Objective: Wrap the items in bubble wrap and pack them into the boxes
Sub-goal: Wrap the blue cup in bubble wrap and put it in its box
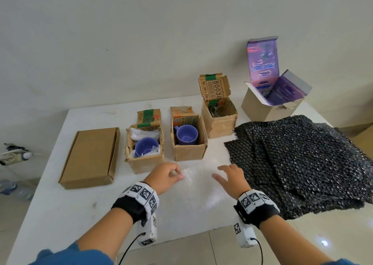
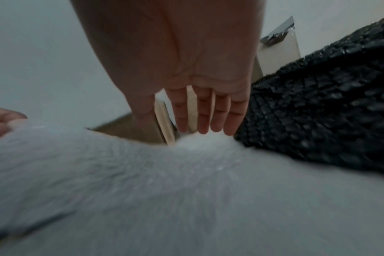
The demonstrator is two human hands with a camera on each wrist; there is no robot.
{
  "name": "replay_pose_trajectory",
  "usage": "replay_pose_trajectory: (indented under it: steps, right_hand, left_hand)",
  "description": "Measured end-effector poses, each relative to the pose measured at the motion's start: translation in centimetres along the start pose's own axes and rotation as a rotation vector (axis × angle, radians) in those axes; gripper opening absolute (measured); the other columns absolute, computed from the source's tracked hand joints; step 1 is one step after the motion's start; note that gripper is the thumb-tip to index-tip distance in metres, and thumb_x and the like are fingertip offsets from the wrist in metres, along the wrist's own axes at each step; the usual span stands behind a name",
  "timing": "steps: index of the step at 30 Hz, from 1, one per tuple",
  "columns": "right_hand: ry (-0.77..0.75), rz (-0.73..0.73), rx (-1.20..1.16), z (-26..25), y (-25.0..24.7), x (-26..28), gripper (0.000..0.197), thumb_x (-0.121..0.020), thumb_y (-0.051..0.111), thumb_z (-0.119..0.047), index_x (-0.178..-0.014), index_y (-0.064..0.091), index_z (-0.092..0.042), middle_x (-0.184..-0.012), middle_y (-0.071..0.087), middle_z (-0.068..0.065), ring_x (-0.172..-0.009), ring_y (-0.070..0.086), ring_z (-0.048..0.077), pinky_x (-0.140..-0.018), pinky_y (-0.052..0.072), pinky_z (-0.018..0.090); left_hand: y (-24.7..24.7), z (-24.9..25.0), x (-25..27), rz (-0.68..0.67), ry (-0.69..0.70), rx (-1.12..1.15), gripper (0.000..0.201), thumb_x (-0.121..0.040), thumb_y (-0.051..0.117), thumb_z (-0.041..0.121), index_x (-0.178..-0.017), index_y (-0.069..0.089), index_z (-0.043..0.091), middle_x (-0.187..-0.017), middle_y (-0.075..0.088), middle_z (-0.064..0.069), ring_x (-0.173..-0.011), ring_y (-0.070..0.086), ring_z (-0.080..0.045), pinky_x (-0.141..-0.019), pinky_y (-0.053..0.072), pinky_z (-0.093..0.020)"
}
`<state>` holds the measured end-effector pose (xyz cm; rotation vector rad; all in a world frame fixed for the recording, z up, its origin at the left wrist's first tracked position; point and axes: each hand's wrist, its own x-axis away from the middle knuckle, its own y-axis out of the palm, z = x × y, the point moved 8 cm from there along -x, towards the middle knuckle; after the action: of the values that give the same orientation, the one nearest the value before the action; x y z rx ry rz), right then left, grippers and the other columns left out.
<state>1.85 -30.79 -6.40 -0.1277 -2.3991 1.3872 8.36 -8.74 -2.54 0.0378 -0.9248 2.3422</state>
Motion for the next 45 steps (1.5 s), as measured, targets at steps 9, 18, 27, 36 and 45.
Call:
replay_pose_trajectory:
  steps: [9,18,27,36,45]
  right_hand:
    - [-0.356,-0.275,-0.583,-10.3,-8.2,2.8,0.06,-0.078,0.059,-0.062,-0.129,0.05,-0.031,-0.12,0.059,-0.014,-0.112,0.056,0.001,-0.099,0.044,0.027]
    - [-0.586,-0.211,-0.361,-17.6,-12.1,2.0,0.029,-0.083,0.07,-0.023,-0.109,0.062,-0.014,-0.098,0.067,0.007,-0.09,0.064,0.025,-0.084,0.054,0.041]
    - [-0.429,0.01,-0.573,-20.9,-14.8,-0.7,0.057,-0.079,0.074,-0.03,-0.129,0.049,-0.022,-0.106,0.059,-0.006,-0.093,0.06,0.008,-0.07,0.05,0.013]
    - [-0.456,-0.173,-0.649,-23.4,-7.8,-1.6,0.113,-0.06,0.086,-0.035,-0.138,0.008,-0.061,-0.139,0.048,0.009,-0.121,0.055,0.027,-0.099,0.047,0.052]
    - [-0.548,0.125,-0.127,-27.3,-8.0,-2.1,0.044,-0.076,0.076,-0.032,-0.116,0.059,-0.028,-0.114,0.043,-0.003,-0.106,0.041,0.011,-0.096,0.036,0.024]
  left_hand:
    - [-6.3,8.4,0.9,0.295,0.25,0.435,0.003,-0.088,0.064,0.016,-0.09,0.064,0.017,-0.092,0.065,-0.004,-0.082,0.061,-0.005,-0.073,0.049,-0.018]
    - [-9.4,8.2,1.5,0.377,0.2,0.447,0.047,-0.074,0.076,0.035,-0.108,0.044,0.033,-0.123,0.053,0.01,-0.113,0.051,-0.005,-0.096,0.043,-0.026]
    - [-12.0,4.3,2.5,0.339,0.105,0.561,0.053,-0.067,0.078,0.027,-0.114,0.056,0.017,-0.105,0.069,-0.001,-0.098,0.068,-0.021,-0.082,0.056,-0.035]
    - [-18.0,0.1,3.0,0.621,-0.061,0.57,0.074,-0.078,0.074,0.033,-0.136,0.028,0.034,-0.116,0.049,-0.008,-0.108,0.053,-0.022,-0.096,0.045,-0.04]
    - [-20.5,-0.6,2.2,0.476,0.016,0.442,0.067,-0.073,0.079,0.02,-0.13,0.047,0.028,-0.126,0.048,0.003,-0.111,0.046,-0.007,-0.094,0.039,-0.025]
